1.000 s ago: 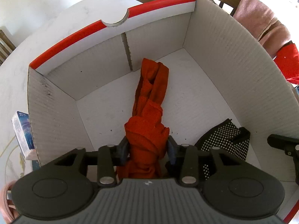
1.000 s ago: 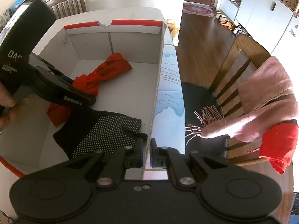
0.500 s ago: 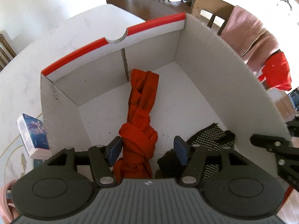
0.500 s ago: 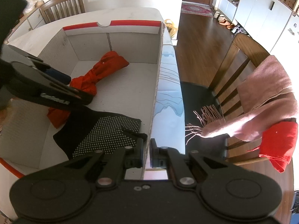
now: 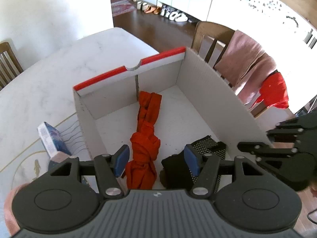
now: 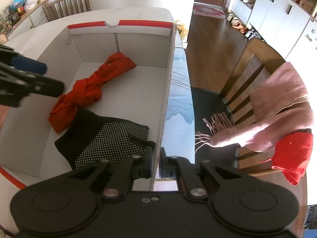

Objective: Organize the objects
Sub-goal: 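Open the left gripper to drop the red fabric in the box, then move the left gripper back over the pink fleece garment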

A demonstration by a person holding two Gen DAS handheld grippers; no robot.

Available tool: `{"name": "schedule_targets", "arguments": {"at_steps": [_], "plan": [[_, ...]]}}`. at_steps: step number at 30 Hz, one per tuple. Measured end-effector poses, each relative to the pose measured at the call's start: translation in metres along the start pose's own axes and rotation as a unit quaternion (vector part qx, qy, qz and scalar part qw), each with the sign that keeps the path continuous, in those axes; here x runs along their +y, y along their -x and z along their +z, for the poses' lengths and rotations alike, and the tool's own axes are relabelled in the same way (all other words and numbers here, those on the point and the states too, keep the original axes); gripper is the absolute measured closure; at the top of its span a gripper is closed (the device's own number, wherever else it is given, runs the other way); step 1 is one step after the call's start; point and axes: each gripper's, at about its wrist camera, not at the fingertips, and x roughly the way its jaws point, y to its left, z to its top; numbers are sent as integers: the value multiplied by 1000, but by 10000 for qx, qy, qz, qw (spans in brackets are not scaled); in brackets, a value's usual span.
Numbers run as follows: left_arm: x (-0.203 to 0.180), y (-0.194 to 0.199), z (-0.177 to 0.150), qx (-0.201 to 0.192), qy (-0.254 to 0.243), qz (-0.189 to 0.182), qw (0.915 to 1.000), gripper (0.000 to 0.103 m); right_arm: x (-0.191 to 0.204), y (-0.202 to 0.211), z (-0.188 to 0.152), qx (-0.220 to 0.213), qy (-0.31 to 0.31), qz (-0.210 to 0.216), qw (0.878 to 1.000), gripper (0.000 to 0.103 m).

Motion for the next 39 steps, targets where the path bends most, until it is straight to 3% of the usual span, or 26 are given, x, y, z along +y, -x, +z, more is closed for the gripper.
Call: {"name": "schedule_targets", "arguments": {"at_steps": [11, 14, 22, 29, 33, 39], "plan": [[32, 54, -39, -361, 199, -37, 9991, 43, 2, 1, 0, 0, 25, -51, 10000, 97], [50, 66, -53, -424, 383, 43, 9984, 34, 3, 1, 0, 9, 41, -66, 10000, 97], [108, 86, -91, -470, 999, 427, 9930, 25, 5, 1, 1, 38, 32, -113, 9999, 97], [157, 93, -121, -491, 1514, 779, 9842, 17, 5, 1, 3, 54, 15, -148, 9999, 97], [182, 89, -135, -469, 1729, 975, 9790, 4, 6, 1, 3, 59, -5, -177, 9998, 96], [206, 68, -151, -300, 1814, 1169, 9760, 1, 7, 0, 3, 69, -22, -221, 9997, 96]]}}
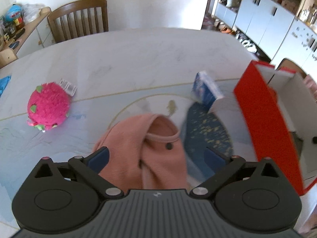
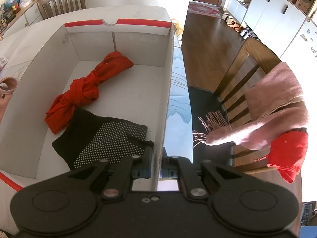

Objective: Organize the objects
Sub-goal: 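Move the left gripper back over the pink fleece garment, then close the left gripper on the pink fleece garment and lift it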

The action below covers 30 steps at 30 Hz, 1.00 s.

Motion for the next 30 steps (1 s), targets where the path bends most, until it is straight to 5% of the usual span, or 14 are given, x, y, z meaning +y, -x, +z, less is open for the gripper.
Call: {"name": "schedule_targets", "arguments": {"at_steps": [15, 26, 30], "plan": [[3, -63, -5, 547, -184, 254, 9980, 1, 2, 0, 0, 28, 1, -71, 10000, 95], [-8, -70, -11, 513, -565, 578, 9954, 2, 2, -2, -2, 38, -4, -65, 10000, 95], [-6, -67, -11, 463, -461, 538, 9964, 20, 2, -3, -2, 39, 3, -59, 10000, 95]]}}
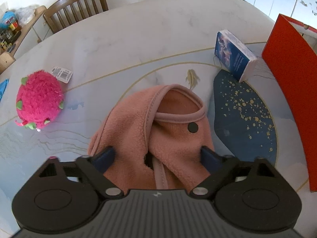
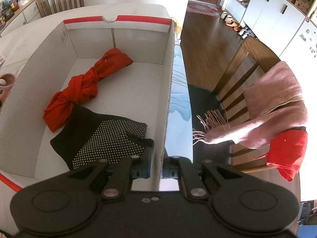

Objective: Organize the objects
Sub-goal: 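Close the left gripper on the pink fleece garment and lift it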

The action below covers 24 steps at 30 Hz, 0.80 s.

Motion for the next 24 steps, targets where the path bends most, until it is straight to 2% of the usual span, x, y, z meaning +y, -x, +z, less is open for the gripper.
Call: {"name": "schedule_targets", "arguments": {"at_steps": [3, 6, 12, 15, 24], "plan": [[1, 6, 0, -70, 58, -94, 9999, 38, 0, -1, 0, 2, 16, -14, 10000, 96], [2, 11, 0, -120, 64, -125, 9998, 51, -1, -2, 0, -18, -15, -15, 10000, 97], [15, 27, 2, -179, 285, -272, 9991, 72, -2, -4, -1, -27, -23, 21, 10000, 97], [26, 34, 2, -182, 482, -347, 9981, 78, -2, -5, -1, -30, -19, 26, 10000, 98], [47, 72, -1, -382, 951, -846, 9911, 82, -2, -4, -2, -92, -21, 35, 9999, 99]]}}
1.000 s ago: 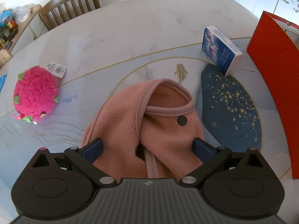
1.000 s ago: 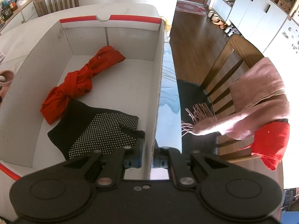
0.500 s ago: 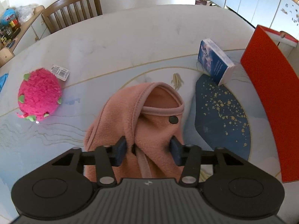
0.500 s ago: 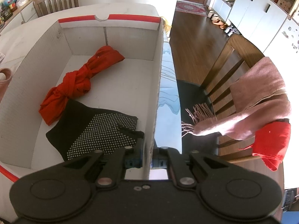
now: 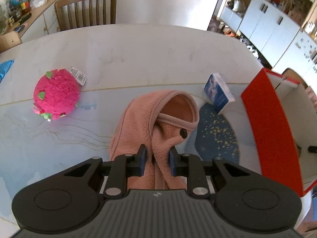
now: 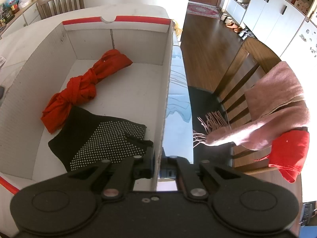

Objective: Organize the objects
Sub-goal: 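Close the left gripper on the pink fleece garment and lift it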

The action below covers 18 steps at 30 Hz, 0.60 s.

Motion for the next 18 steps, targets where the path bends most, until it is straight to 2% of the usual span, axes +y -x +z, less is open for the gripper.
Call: {"name": "schedule_targets", "arguments": {"at_steps": [11, 18], "plan": [[-25, 49, 14, -381, -290, -379, 9981, 82, 1, -1, 0, -12, 44, 81, 10000, 99], [-71, 69, 30, -513, -774, -774, 9927, 82, 1, -2, -1, -23, 72, 90, 9999, 99]]}}
